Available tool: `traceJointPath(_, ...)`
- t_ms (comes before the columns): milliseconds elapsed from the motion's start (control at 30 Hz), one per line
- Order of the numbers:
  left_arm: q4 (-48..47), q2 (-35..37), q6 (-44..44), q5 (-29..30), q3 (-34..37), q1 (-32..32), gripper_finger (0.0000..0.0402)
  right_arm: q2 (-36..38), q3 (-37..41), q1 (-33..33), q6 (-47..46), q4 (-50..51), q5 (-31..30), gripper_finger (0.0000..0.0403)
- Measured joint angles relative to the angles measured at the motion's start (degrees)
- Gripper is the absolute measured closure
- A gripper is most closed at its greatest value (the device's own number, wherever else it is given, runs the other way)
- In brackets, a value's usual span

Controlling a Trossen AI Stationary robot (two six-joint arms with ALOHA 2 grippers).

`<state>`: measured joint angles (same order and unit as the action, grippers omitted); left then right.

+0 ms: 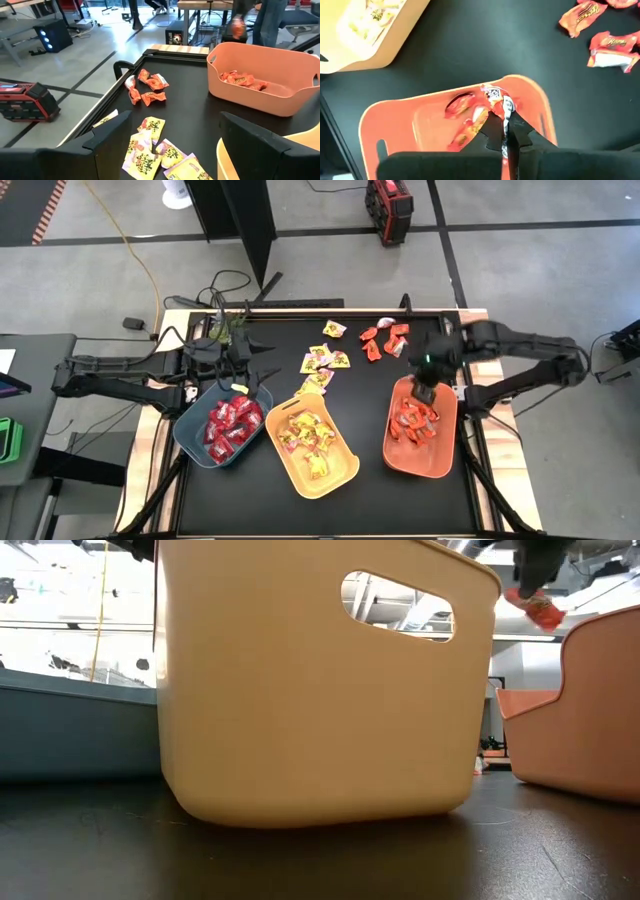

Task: Sort candy
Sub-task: Put the orange chocolate into the orange bin

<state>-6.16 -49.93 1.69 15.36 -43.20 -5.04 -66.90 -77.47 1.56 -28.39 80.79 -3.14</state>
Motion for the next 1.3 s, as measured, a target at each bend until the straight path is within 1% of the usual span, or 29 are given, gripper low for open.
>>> traceJointPath(67,-0.03,0.00,-0.14,0.39,0.00,0.00,0.0109,-1.31,0.00,4.97,-5.31,0.92,-1.74,0.0366)
traceJointPath(167,0.07,0.00,-0.49,0.45,0.00,0.00,0.0109,-4.25,0.02,10.31,-10.91,2.44,-2.93,0.0318)
traceJointPath(267,0.07,0.00,-1.02,0.45,0.00,0.00,0.0109,-7.61,0.02,12.87,-13.57,3.88,-3.21,0.0257)
traceJointPath(367,0.10,0.00,-1.41,0.48,0.00,0.00,0.0109,-10.92,0.02,13.30,-13.01,5.90,-3.42,0.0194)
traceJointPath(400,0.10,0.00,-1.49,0.48,0.00,0.01,0.0109,-11.92,0.02,13.08,-11.89,6.73,-4.67,0.0175)
traceJointPath(433,0.10,0.00,-1.56,0.48,0.00,0.02,0.0109,-12.80,0.02,12.64,-10.69,7.60,-7.36,0.0159)
traceJointPath(500,0.10,0.00,-1.95,0.47,0.00,0.02,0.0109,-13.66,0.07,11.27,-9.46,8.52,-15.04,0.0137)
traceJointPath(533,0.10,0.00,-2.10,0.47,0.00,0.04,0.0109,-13.74,0.06,10.07,-8.54,7.90,-18.02,0.0131)
traceJointPath(567,0.10,0.00,-2.25,0.47,0.00,0.04,0.0109,-13.57,-0.05,8.45,-6.74,6.61,-19.35,0.0128)
traceJointPath(700,0.12,0.00,-3.09,0.48,0.00,0.04,0.0109,-12.10,-0.20,-0.33,2.59,-1.05,-19.46,0.0126)
traceJointPath(833,0.16,0.00,-3.47,0.48,0.00,0.04,0.0109,-13.00,-0.20,-13.03,10.44,-4.91,-19.03,0.0126)
traceJointPath(967,0.14,0.00,-4.27,0.48,0.00,0.04,0.0109,-17.22,-0.22,-26.18,17.86,-5.96,-12.92,0.0126)
traceJointPath(1033,0.14,0.00,-4.50,0.48,0.00,0.04,0.0109,-20.35,-0.22,-31.37,21.04,-6.41,-8.91,0.0126)
traceJointPath(1067,0.14,0.00,-4.52,0.48,0.00,0.04,0.0109,-22.13,-0.24,-33.50,22.42,-6.48,-7.86,0.0126)
traceJointPath(1167,0.12,0.00,-4.54,0.48,0.00,0.04,0.0109,-27.86,-1.09,-37.53,25.20,-6.27,-7.37,0.0126)
traceJointPath(1300,0.05,0.00,-4.52,0.48,0.00,0.04,0.0109,-34.10,-3.26,-39.24,26.38,-7.16,-7.24,0.0126)
